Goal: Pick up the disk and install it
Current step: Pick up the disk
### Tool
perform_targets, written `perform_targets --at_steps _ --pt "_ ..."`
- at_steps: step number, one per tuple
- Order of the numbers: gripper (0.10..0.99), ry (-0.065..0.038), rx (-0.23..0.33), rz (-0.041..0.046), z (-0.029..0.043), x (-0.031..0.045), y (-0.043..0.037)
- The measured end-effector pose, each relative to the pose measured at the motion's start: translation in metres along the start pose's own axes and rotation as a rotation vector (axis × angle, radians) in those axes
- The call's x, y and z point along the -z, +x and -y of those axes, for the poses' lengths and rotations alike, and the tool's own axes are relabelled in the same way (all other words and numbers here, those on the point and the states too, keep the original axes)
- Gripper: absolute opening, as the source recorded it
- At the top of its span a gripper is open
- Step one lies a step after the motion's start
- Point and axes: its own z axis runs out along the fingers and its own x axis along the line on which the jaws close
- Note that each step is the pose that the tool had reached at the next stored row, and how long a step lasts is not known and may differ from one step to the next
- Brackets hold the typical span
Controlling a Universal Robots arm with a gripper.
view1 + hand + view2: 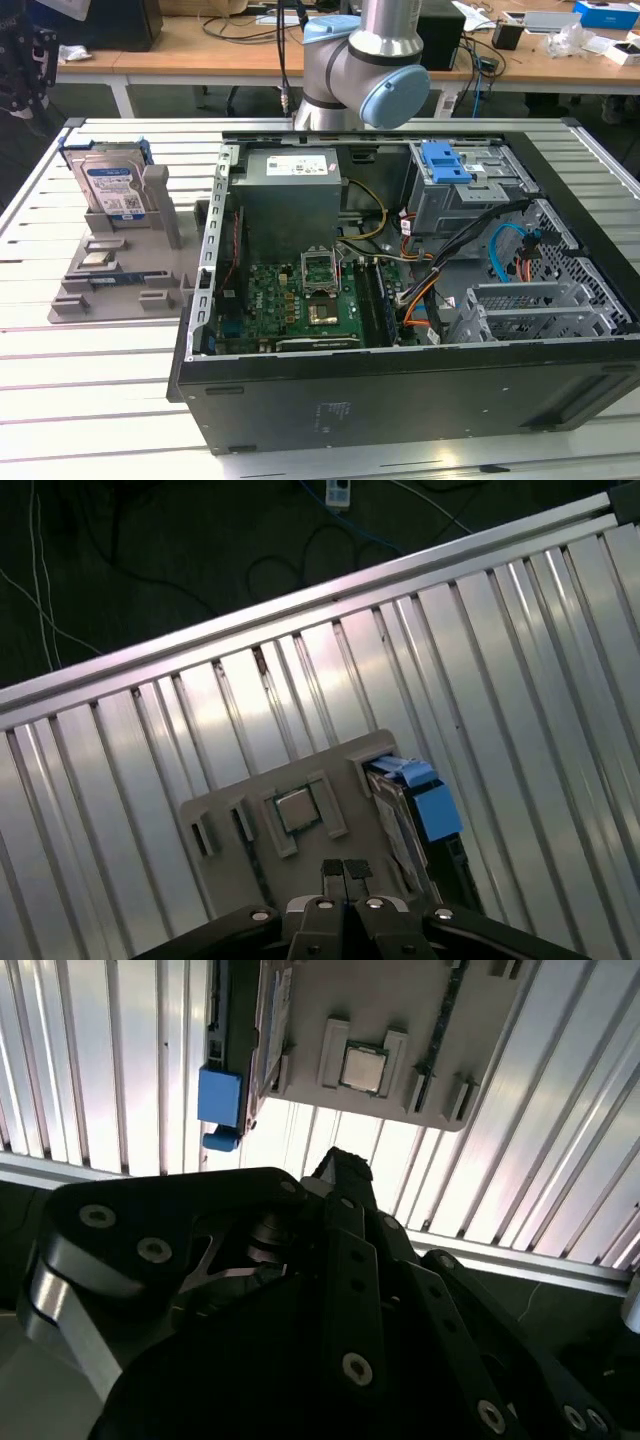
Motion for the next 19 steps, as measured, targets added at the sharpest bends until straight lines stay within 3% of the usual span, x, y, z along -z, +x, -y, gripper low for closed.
perform_targets --at_steps 11,19 --pt "0.106 -0.003 0.133 -0.0059 0.0 0.0 0.0" --pt "0.106 -0.004 0.194 -0.0086 0.0 0.0 -0.0001"
